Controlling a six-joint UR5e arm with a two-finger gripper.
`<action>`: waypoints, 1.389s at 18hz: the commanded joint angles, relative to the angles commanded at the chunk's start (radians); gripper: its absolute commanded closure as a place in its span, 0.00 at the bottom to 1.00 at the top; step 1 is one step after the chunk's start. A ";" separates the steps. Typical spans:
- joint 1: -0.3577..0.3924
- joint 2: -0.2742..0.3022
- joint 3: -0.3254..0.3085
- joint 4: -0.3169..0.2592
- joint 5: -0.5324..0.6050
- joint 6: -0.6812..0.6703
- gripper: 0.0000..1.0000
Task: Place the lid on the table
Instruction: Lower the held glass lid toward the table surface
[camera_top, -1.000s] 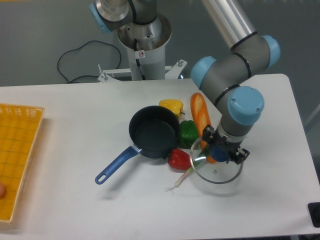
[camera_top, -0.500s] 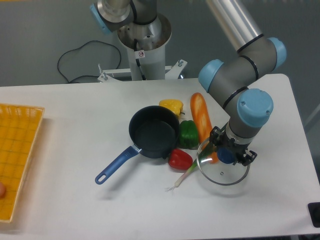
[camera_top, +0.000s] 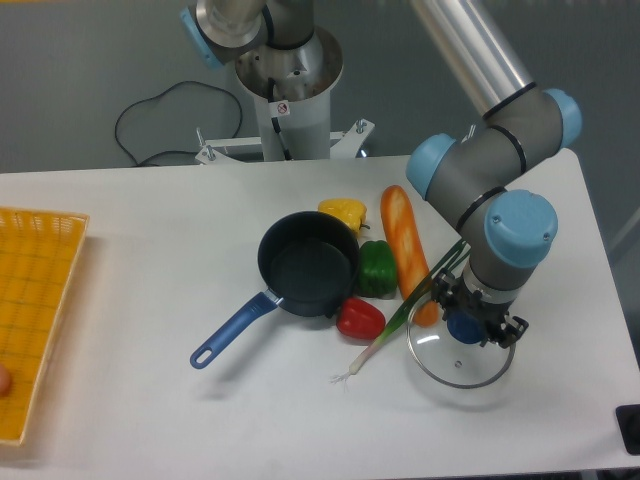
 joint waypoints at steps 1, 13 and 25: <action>0.002 -0.005 0.002 0.009 0.000 0.002 0.41; 0.015 -0.043 0.026 0.040 0.017 0.006 0.41; 0.014 -0.058 0.017 0.068 0.034 0.006 0.41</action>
